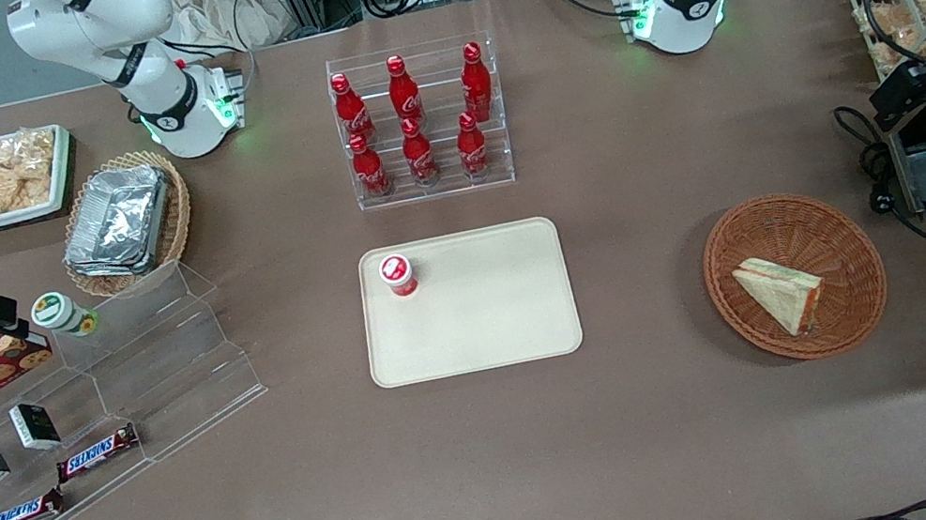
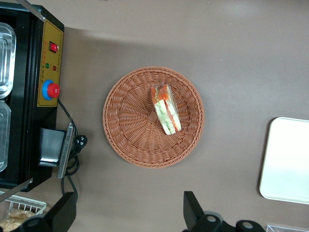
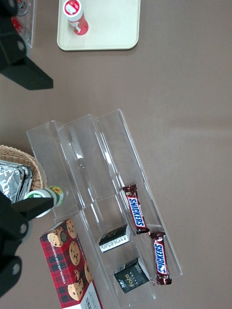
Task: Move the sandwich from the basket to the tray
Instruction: 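Move the left gripper down toward the wrapped sandwich in the wicker basket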
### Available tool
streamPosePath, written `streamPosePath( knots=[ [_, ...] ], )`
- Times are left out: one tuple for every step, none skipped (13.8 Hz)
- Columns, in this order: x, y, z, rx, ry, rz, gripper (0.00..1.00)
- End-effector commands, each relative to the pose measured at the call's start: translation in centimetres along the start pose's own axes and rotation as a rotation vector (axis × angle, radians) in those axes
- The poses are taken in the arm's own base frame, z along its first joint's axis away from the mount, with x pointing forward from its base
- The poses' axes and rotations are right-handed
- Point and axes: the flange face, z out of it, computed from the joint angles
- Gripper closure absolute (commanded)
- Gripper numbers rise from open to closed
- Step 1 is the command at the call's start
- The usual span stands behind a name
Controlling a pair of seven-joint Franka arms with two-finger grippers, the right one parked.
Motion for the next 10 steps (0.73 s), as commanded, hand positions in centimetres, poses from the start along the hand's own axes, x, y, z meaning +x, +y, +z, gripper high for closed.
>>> streamPosePath(
  knots=[
    [-0.4, -0.1, -0.1, 0.0, 0.003, -0.019, 0.0],
    [-0.4, -0.1, -0.2, -0.006, 0.003, -0.016, 0.0],
    [-0.2, -0.1, -0.3, 0.001, 0.003, -0.01, 0.0],
    [-0.3, 0.2, -0.1, 0.006, 0.0, -0.005, 0.0],
    [-0.3, 0.1, 0.2, 0.007, -0.007, -0.008, 0.0],
    [-0.3, 0.0, 0.3, 0.0, -0.016, -0.017, 0.0],
    [-0.2, -0.2, 0.7, -0.003, -0.023, -0.022, 0.0],
    [0.2, -0.2, 1.6, -0.003, -0.035, -0.032, 0.0],
    [0.6, -0.2, 2.6, 0.0, -0.052, -0.041, 0.0],
    [1.0, -0.9, 3.3, 0.003, -0.061, -0.062, 0.0]
  ],
)
